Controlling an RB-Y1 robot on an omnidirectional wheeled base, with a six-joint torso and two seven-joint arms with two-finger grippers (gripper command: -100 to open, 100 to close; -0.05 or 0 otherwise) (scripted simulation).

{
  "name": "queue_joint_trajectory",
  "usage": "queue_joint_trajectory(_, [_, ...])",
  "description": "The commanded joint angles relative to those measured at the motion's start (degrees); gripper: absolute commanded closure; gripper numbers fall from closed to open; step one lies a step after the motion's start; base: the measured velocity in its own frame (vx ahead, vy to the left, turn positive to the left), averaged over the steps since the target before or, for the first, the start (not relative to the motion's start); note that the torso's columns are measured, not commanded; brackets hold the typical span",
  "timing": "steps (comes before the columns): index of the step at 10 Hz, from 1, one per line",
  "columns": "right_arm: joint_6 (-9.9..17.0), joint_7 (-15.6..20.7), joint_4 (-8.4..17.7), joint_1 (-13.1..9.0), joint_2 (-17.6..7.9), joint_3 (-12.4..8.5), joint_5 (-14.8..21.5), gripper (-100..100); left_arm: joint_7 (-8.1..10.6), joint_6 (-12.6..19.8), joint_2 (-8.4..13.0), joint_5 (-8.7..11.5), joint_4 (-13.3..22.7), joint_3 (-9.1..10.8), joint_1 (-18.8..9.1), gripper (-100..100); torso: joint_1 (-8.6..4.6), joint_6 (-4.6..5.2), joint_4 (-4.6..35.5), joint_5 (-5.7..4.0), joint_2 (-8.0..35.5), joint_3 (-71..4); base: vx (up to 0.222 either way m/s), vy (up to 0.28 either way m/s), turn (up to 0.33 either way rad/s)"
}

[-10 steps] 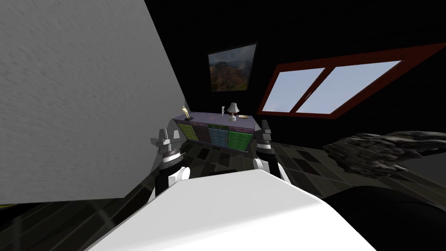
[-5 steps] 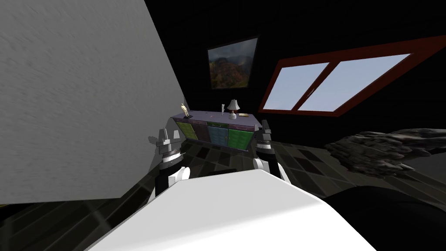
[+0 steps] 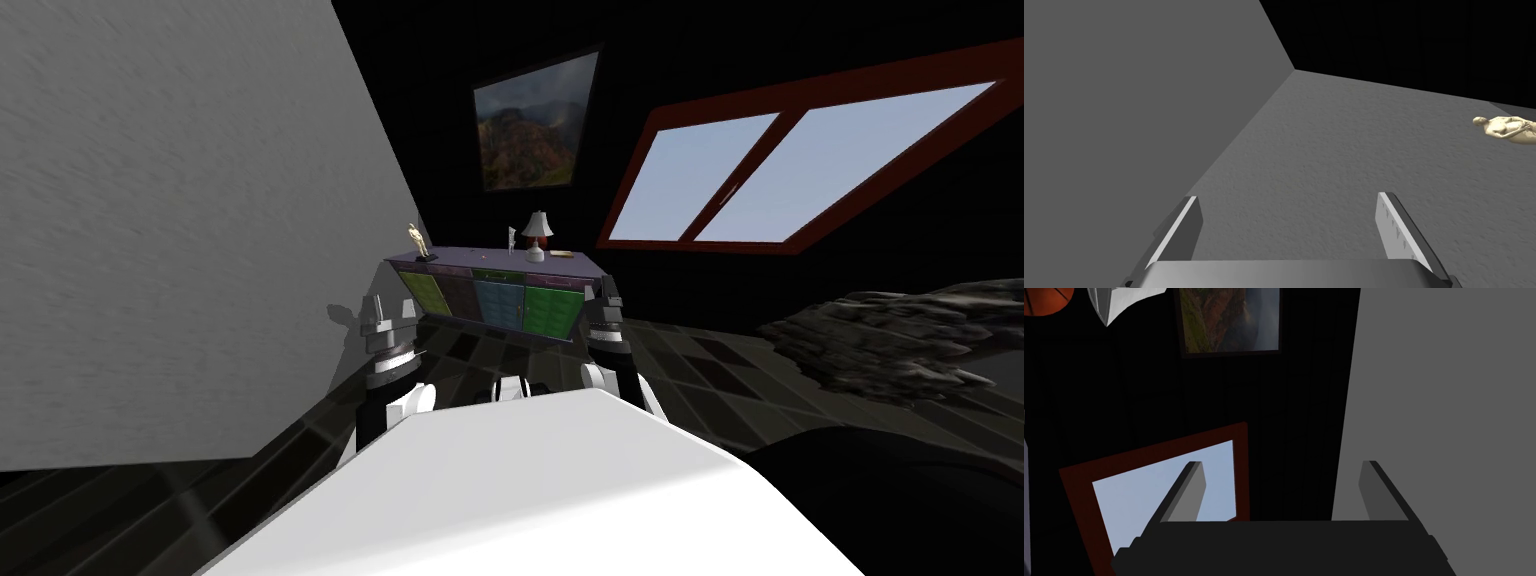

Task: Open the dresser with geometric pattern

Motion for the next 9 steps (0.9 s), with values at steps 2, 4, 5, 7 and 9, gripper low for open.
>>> queue_joint_trajectory(2, [0.0,0.0,0.01,0.01,0.0,0.0,0.0,0,-0.19,-1.18,4.18,-0.52,2.87,0.1,-1.13,-100,0.01,0.0,0.71,0.0,0.62,-1.41,0.051,0.001,-0.02])
queue_joint_trajectory(4, [0.0,0.0,0.01,0.01,0.0,0.0,0.0,0,-0.46,-2.82,6.43,-1.25,6.67,0.17,-2.53,-100,-0.04,0.0,0.75,-0.01,0.6,-1.51,0.108,-0.004,-0.052])
queue_joint_trajectory(5, [0.0,0.0,0.01,0.02,0.0,0.0,0.0,0,-0.57,-3.47,6.95,-1.53,8.14,0.2,-3.07,-100,-0.01,0.0,0.76,-0.01,0.64,-1.5,0.105,-0.003,-0.035])
queue_joint_trajectory(7, [0.0,0.0,0.01,0.01,0.0,0.0,0.0,0,-0.8,-4.89,7.7,-2.15,11.28,0.25,-4.25,-100,-0.03,0.0,0.81,-0.01,0.81,-1.39,0.101,-0.005,-0.037])
queue_joint_trajectory(9, [0.0,0.0,0.01,0.01,0.0,0.0,0.0,0,-1.06,-6.45,8.13,-2.82,14.66,0.31,-5.51,-100,0.01,0.0,0.82,0.0,0.82,-1.39,0.105,0.0,-0.043])
